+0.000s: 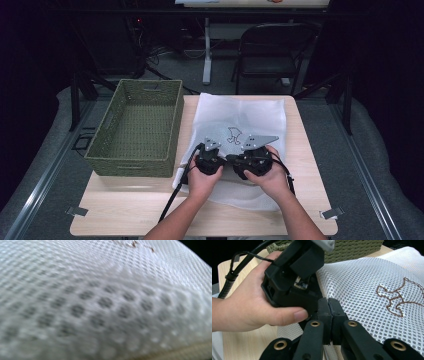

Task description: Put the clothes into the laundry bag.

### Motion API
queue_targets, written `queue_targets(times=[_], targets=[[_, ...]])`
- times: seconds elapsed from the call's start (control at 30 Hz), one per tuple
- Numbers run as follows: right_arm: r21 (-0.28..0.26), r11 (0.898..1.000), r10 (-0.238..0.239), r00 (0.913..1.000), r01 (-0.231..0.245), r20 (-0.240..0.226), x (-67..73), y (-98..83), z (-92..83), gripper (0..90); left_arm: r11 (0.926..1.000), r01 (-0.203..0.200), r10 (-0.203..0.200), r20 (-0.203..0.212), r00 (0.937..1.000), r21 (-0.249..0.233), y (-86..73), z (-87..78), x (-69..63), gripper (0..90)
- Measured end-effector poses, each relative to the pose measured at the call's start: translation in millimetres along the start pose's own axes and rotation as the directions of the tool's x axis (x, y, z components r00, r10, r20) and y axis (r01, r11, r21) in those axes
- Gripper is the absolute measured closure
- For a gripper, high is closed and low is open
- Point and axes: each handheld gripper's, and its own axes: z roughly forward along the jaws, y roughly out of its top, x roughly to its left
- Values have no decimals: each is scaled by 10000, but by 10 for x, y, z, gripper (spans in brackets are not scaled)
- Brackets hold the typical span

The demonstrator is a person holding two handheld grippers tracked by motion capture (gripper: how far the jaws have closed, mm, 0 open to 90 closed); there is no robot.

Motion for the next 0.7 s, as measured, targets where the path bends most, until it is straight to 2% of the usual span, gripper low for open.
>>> queue_targets(times=[0.07,0.17,0.23,0.33,0.43,0.5,0.6,0.63,0.7], targets=[[-10,10000,-17,10000,17,-12,1,2,-2,894,10000,11,-11,-68,10000,-31,-4,18,12,830],[14,10000,1,10000,-1,8,-9,-6,5,893,9997,49,-43,-240,9997,253,-46,92,48,826],[100,9999,31,10000,-31,48,-17,-20,17,894,9990,314,-308,-171,9994,334,-80,131,74,819],[187,9998,50,9999,-52,106,-30,-36,32,894,9987,252,-247,-124,9996,442,-103,129,86,786],[199,9998,60,9999,-63,143,-40,-38,34,893,9976,272,-273,7,9996,632,-107,106,78,689],[206,9997,86,9998,-89,175,-43,-40,33,893,9965,229,-240,128,9996,803,-103,70,66,585],[171,9998,134,9997,-137,212,-51,-41,31,893,9936,-7,-27,301,9995,1125,-120,20,47,483],[159,9998,144,9996,-147,223,-52,-41,30,893,9920,60,-103,341,9994,1259,-136,9,31,446],[169,9998,132,9997,-136,227,-54,-41,30,893,9892,-141,106,249,9996,1457,-174,-21,20,407]])
